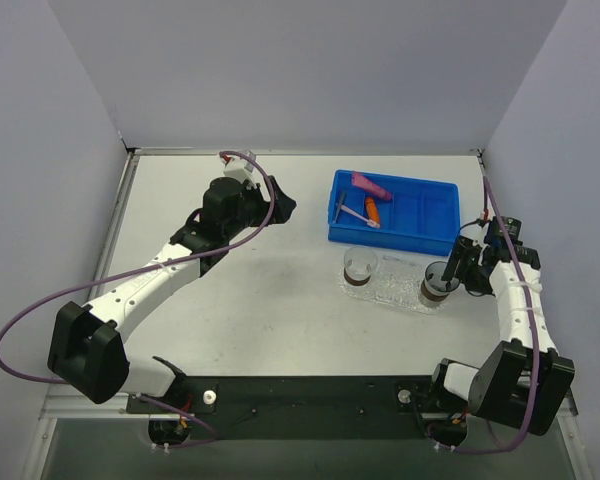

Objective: Prepare toiletry sets of a toothbrush and toothpaste on the tray

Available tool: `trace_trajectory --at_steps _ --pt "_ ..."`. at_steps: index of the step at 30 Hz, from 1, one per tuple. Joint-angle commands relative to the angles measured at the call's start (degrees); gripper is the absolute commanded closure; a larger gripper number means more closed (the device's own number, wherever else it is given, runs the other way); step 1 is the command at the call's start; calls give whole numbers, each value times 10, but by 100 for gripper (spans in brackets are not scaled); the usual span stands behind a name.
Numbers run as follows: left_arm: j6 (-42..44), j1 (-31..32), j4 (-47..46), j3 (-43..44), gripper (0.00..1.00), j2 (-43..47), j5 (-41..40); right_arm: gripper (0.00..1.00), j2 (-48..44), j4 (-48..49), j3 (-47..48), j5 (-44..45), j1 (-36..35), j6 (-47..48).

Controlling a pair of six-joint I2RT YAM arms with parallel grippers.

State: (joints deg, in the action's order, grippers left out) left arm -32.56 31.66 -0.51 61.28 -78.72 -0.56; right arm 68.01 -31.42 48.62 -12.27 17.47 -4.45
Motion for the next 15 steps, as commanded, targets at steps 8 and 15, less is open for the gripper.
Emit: trace_trajectory --at_steps 8,15 --pt "27 6 4 76 17 -34 6 42 -75 -26 39 33 5 -2" --pt "44 45 38 160 18 -90 6 42 -118 -29 87 63 4 -7"
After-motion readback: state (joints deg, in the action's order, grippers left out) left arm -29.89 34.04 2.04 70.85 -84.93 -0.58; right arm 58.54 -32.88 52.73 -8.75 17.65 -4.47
